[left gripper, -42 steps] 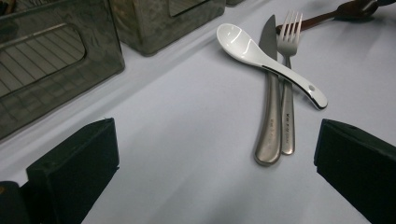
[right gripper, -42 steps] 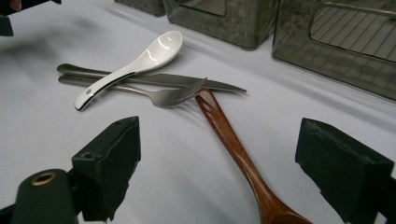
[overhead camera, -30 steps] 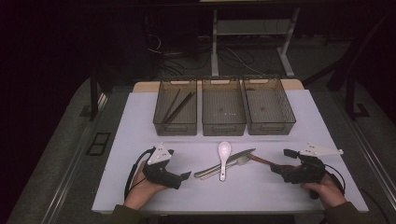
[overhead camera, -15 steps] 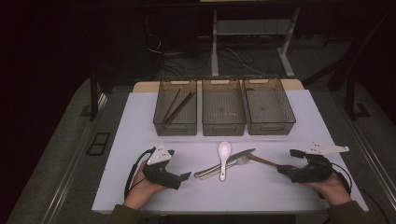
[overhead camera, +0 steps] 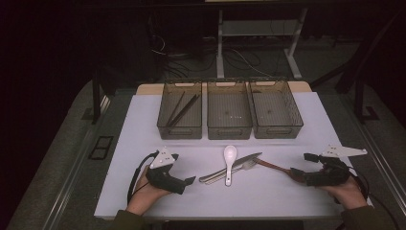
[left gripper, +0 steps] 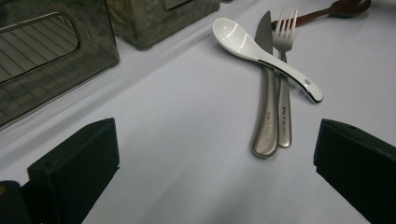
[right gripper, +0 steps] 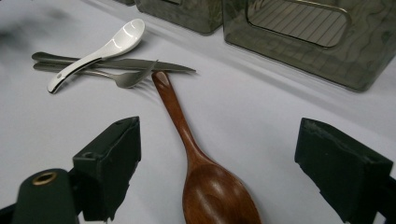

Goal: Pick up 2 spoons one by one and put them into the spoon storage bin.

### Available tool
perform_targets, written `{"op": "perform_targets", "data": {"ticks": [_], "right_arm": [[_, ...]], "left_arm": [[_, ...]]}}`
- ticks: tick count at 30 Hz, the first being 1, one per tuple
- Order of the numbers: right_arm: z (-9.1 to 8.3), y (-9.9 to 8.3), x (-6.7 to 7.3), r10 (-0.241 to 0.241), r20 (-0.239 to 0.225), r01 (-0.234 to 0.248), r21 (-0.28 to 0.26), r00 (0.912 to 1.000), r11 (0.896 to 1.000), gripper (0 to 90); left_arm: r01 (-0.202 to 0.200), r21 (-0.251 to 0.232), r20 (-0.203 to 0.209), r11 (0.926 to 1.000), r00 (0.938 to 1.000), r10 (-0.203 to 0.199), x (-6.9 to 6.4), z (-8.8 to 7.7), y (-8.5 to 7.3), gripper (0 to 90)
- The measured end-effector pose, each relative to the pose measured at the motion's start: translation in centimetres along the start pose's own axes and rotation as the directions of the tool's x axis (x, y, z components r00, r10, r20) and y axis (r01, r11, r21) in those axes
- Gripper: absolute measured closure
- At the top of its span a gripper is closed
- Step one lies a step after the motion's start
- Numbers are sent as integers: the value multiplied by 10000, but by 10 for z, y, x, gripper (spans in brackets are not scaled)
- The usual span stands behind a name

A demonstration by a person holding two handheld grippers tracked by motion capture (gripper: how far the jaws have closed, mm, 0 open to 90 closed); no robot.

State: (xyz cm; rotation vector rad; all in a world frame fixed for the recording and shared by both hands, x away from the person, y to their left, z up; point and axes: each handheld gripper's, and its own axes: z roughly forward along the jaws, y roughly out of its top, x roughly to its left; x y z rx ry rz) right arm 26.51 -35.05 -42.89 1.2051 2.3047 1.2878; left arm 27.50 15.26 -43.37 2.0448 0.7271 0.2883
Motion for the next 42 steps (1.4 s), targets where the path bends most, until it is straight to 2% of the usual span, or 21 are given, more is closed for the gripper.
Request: {"op": "perform_targets", "data": {"ticks": [8,10,15,17,23,27,42], "right_arm": [[-6,-4,-11,143,286,-145,75,9995,9999,146],[-8,-5,-13,316,344,-319,110,9989,9994,146],[-11,-7,-18,283,233,-293,436,9993,9986,202],[-10,-7,-18,250,100,-254,461,9996,9986,216],[-6,-8,-16,217,-186,-198,991,9996,9949,242],[-4,-8,-15,303,-417,-247,1308,9987,9911,299],[2,-13,-15,258,-569,-138,2020,9980,9793,439]], "left_arm": [[6,18,40,10000,10000,-6,1,0,-1,0],[17,8,44,10000,10000,-17,1,0,-1,0],[67,7,50,10000,10000,-67,1,1,-1,0],[65,18,53,10000,10000,-65,0,1,-1,0],[20,4,63,10000,10000,-20,1,0,-1,0],[16,17,57,10000,10000,-16,0,1,0,0],[4,-9,96,10000,10000,-4,-1,1,0,0]]}}
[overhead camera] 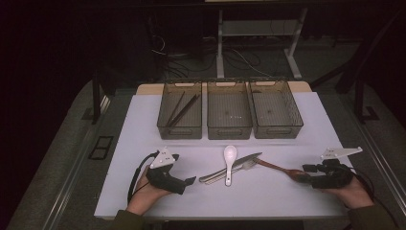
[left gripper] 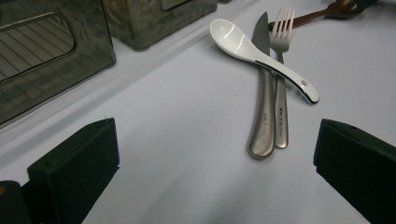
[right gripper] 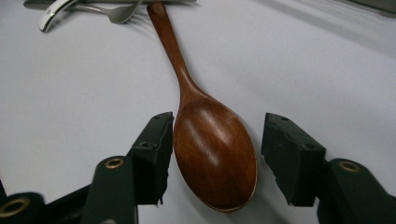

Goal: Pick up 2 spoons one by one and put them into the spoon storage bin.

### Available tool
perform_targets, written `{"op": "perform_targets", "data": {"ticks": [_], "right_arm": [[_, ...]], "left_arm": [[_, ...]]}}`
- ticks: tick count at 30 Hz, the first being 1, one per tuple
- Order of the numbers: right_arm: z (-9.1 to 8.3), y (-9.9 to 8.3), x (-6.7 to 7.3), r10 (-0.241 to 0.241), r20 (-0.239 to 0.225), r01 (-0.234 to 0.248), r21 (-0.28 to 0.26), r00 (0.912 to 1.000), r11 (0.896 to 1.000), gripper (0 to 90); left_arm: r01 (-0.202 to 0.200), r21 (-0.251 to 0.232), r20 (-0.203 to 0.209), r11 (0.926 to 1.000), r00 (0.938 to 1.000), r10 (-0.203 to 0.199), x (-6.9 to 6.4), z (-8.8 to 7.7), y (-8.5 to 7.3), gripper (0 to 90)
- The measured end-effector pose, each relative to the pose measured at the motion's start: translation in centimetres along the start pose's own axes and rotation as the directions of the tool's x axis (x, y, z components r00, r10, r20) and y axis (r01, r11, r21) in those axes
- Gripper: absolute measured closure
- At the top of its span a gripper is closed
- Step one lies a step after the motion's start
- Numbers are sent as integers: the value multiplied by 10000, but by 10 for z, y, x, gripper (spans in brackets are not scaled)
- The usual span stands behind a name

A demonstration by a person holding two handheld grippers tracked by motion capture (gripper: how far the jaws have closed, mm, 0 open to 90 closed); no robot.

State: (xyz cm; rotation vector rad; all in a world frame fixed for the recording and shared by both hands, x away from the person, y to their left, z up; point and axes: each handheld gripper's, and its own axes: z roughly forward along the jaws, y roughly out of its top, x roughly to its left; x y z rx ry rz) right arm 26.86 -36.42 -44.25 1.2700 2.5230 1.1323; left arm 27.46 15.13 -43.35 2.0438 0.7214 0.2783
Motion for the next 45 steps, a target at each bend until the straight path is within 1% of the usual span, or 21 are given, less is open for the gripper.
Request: {"op": "perform_targets", "data": {"ticks": [4,8,12,19,24,29,32,38,45], "right_arm": [[2,-1,0,-32,-56,33,182,10000,9998,470],[4,-1,1,-29,-110,33,366,9999,9993,482],[4,-1,2,-309,-42,311,407,9995,9987,528],[3,-1,4,-612,19,610,576,9981,9965,610],[3,-1,5,-593,-124,600,681,9982,9959,668],[3,-1,7,-607,-344,633,805,9976,9947,723],[3,-1,8,-560,-402,592,842,9976,9947,738],[3,-1,6,-462,-627,509,755,9970,9958,796],[2,-1,5,-307,-624,351,707,9976,9969,806]], "left_arm": [[-15,-7,38,10000,10000,15,0,0,0,0],[-62,27,57,10000,10000,62,0,1,0,0],[-68,36,70,10000,10000,68,0,1,0,0],[-148,89,138,9999,9998,147,-1,2,0,0],[-321,166,272,9993,9991,316,-2,3,0,0],[-232,104,262,9997,9994,229,-2,3,0,0],[-243,87,268,9997,9993,241,-2,3,0,0],[-280,112,275,9995,9992,277,-2,3,0,0],[-297,120,280,9995,9992,293,-2,3,0,0]]}}
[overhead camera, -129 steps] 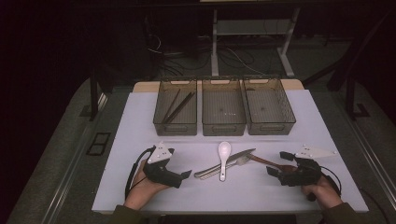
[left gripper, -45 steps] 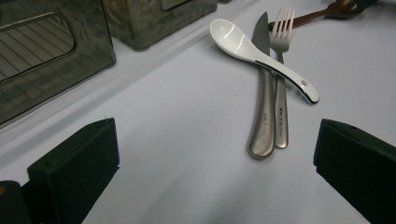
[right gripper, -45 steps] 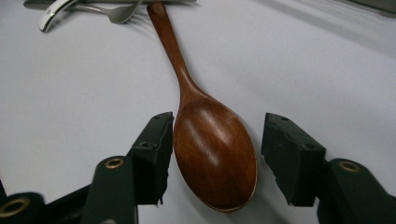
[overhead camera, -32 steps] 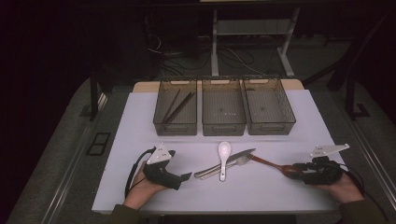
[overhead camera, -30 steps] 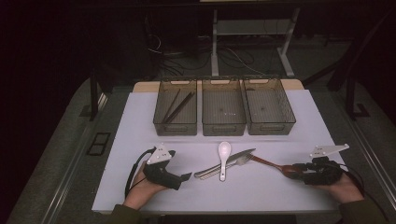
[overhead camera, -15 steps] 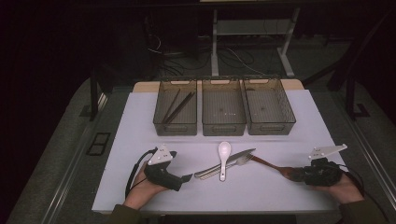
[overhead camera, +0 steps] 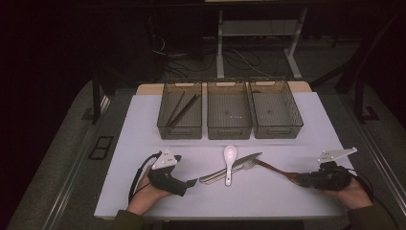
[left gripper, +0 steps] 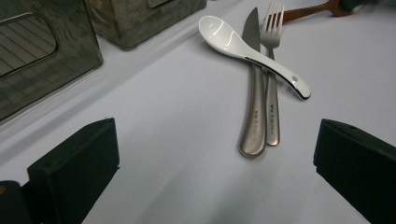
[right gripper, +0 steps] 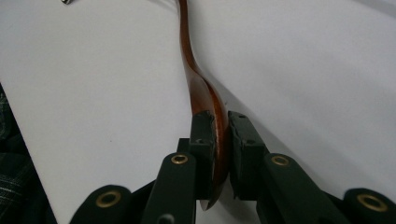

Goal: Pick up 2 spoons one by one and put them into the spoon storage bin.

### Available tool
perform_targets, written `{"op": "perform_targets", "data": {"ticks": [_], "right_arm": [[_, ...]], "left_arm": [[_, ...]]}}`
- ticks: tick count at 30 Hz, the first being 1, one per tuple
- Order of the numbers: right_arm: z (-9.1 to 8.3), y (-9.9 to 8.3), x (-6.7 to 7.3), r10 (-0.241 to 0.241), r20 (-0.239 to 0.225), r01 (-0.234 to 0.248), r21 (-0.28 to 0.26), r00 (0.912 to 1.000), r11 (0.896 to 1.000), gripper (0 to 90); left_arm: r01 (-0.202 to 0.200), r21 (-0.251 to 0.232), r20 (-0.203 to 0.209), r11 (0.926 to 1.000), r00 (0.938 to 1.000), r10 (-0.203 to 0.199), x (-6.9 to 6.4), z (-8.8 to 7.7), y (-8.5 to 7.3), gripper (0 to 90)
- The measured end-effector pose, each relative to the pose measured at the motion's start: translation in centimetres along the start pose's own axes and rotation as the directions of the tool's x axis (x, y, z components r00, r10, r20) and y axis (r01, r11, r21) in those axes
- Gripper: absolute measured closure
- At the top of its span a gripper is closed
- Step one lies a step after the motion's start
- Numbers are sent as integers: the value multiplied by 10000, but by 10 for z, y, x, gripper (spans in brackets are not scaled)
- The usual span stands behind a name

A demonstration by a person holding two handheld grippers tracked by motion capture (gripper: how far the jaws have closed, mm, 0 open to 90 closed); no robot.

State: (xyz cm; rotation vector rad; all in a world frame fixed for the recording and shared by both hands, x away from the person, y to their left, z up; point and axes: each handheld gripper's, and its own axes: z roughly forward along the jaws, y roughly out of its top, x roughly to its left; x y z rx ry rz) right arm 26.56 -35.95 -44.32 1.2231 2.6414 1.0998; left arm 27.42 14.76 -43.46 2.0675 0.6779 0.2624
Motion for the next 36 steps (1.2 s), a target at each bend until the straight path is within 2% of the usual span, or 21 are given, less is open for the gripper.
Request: {"op": "perform_targets", "data": {"ticks": [21,28,36], "right_arm": [[-13,2,-3,30,519,10,-773,9986,9970,820],[-21,2,-5,-16,667,121,-1570,9978,9875,820],[-25,5,-6,-14,715,150,-1899,9974,9817,820]], "left_arm": [[-23,-41,101,10000,9999,24,0,0,0,0],[-25,-63,138,10000,9999,26,0,1,-1,0],[12,-46,206,10000,9998,-11,0,2,-2,0]]}}
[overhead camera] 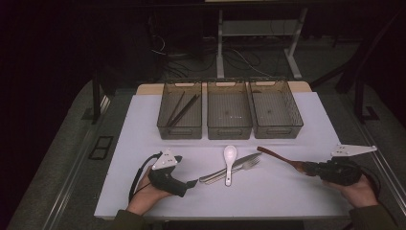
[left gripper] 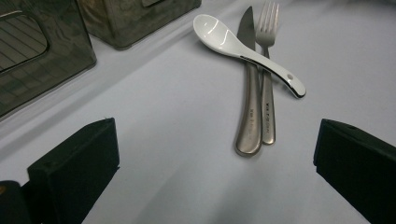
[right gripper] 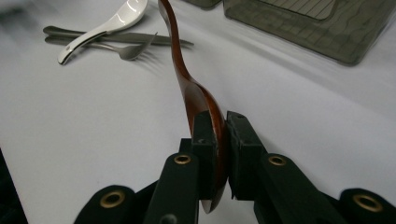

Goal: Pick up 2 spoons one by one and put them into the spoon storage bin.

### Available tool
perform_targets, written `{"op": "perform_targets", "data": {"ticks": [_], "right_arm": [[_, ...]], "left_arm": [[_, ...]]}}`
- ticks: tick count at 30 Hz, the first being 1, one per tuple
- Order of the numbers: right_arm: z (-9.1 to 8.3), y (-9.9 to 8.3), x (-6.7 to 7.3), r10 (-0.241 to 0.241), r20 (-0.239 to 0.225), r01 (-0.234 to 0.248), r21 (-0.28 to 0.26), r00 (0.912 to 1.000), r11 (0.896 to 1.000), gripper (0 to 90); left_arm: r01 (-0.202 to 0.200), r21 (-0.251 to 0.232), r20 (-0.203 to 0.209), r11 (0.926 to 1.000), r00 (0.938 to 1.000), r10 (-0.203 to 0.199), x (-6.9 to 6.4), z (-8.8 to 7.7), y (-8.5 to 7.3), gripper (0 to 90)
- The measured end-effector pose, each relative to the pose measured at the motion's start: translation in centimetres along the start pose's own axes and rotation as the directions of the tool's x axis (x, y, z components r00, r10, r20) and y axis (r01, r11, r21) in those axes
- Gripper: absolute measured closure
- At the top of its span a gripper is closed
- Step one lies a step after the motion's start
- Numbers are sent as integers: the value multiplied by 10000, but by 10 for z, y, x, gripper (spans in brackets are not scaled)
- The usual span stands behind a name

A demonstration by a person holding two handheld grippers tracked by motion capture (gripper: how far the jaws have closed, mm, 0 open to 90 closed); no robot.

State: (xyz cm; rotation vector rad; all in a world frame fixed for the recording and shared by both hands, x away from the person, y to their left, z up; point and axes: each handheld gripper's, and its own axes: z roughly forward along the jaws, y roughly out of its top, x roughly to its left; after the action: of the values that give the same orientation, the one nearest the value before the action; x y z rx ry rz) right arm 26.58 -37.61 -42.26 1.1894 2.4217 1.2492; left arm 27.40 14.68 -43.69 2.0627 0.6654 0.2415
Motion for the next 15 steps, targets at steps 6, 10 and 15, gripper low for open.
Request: {"op": "perform_targets", "data": {"ticks": [6,10,15], "right_arm": [[0,8,-1,-13,-51,12,-218,10000,9998,820],[2,15,0,45,-139,-50,-359,9999,9993,820],[3,25,1,14,-136,-22,-601,9999,9982,820]], "left_arm": [[12,24,52,10000,10000,-12,-1,1,0,0],[22,-24,41,10000,10000,-22,-1,0,0,0],[43,27,56,10000,10000,-43,0,2,-2,0]]}}
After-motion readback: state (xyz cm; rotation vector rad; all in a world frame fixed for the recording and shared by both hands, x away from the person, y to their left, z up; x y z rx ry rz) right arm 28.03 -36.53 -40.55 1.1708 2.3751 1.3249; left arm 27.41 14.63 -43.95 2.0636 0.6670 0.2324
